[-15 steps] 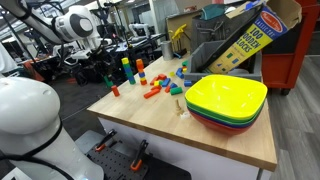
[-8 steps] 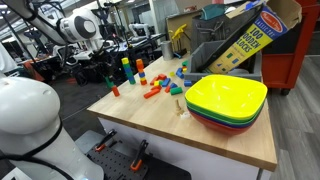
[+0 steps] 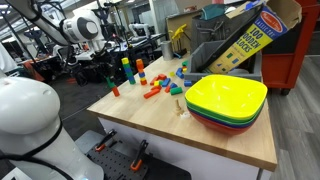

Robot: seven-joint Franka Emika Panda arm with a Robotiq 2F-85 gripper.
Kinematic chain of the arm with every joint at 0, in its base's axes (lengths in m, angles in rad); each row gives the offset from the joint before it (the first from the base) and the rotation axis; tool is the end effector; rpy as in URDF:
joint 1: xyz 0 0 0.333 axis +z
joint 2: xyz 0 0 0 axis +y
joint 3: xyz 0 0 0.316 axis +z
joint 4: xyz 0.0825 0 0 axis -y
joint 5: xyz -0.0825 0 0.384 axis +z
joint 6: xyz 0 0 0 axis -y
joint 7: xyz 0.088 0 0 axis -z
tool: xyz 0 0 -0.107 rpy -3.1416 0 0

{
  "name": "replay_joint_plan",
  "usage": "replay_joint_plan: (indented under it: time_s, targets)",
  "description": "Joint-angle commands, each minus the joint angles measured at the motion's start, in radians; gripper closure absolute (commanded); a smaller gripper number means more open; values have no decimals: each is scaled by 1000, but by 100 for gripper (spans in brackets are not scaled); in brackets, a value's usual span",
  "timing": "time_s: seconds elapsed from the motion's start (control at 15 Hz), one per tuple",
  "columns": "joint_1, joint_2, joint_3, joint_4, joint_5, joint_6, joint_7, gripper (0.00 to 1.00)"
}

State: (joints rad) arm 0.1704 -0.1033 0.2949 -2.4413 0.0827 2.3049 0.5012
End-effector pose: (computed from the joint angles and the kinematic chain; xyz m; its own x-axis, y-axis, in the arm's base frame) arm 0.4174 0.2108 0.3367 0.9945 -0.0941 -0.0470 -0.0945 -0.9955 -0.0077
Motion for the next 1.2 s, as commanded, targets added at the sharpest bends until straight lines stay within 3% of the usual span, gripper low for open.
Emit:
replay_joint_plan:
  time_s: [0.0,1.13]
  targets:
    - [13,3,-12,23,-10,-22,32,92]
    - [10,26,-20,34,-17,-11,36,92]
